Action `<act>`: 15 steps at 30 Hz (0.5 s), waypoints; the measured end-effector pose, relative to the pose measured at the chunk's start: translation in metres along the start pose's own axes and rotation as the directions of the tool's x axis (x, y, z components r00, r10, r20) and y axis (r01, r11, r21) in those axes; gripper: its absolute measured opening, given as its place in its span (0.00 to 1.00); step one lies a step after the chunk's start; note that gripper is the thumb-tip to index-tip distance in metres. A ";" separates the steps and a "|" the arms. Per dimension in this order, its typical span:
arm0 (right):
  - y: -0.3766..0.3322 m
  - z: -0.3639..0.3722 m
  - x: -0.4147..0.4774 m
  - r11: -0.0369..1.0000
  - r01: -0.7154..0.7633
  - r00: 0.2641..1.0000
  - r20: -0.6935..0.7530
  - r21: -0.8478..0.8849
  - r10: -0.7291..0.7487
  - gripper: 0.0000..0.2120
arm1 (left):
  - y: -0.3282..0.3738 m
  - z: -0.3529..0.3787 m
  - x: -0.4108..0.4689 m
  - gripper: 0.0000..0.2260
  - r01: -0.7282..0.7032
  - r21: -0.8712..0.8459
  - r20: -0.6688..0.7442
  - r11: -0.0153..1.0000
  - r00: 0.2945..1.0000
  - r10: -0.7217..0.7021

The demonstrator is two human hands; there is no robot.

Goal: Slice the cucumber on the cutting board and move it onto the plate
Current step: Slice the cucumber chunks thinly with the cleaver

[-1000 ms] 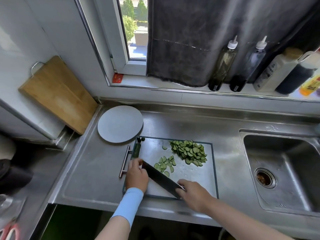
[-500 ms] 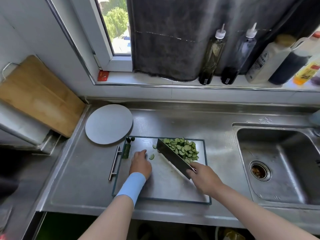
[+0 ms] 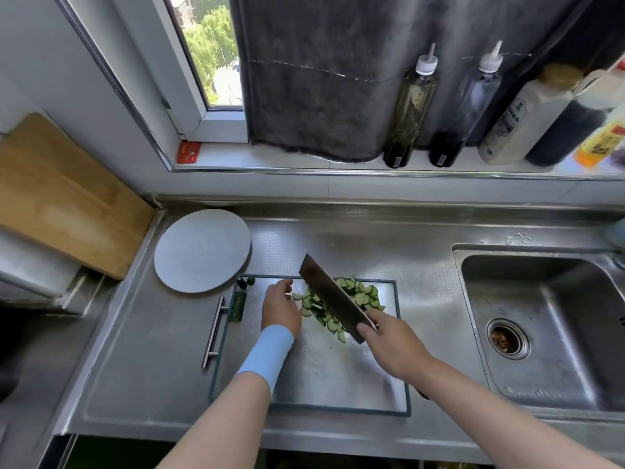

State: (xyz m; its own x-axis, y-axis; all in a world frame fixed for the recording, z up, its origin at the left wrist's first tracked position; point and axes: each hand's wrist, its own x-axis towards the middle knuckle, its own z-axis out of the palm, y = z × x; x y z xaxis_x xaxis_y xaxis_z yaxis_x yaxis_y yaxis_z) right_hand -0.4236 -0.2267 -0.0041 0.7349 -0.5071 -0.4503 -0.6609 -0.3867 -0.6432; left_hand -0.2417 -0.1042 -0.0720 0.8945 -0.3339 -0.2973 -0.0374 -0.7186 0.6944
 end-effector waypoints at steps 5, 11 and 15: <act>-0.013 0.035 -0.010 0.994 0.070 0.991 0.124 -0.088 -0.059 0.06 | -0.025 -0.035 0.003 0.17 0.016 -0.019 -0.193 1.000 0.981 -0.019; -0.018 0.063 -0.008 0.984 0.024 0.999 0.040 -0.177 -0.017 0.10 | -0.058 -0.055 0.000 0.17 -0.033 0.114 -0.252 0.993 0.966 0.062; -0.020 0.062 -0.003 0.981 0.002 0.999 -0.031 -0.192 -0.008 0.06 | -0.079 -0.058 -0.006 0.19 -0.150 0.352 -0.141 0.924 0.967 0.210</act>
State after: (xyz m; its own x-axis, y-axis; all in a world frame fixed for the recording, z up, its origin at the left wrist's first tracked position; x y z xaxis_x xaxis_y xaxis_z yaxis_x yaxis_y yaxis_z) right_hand -0.4027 -0.1702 -0.0280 0.7349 -0.5277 -0.4259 -0.6766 -0.5285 -0.5128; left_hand -0.2184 -0.0097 -0.0867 0.9204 -0.3879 -0.0489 -0.3251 -0.8287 0.4556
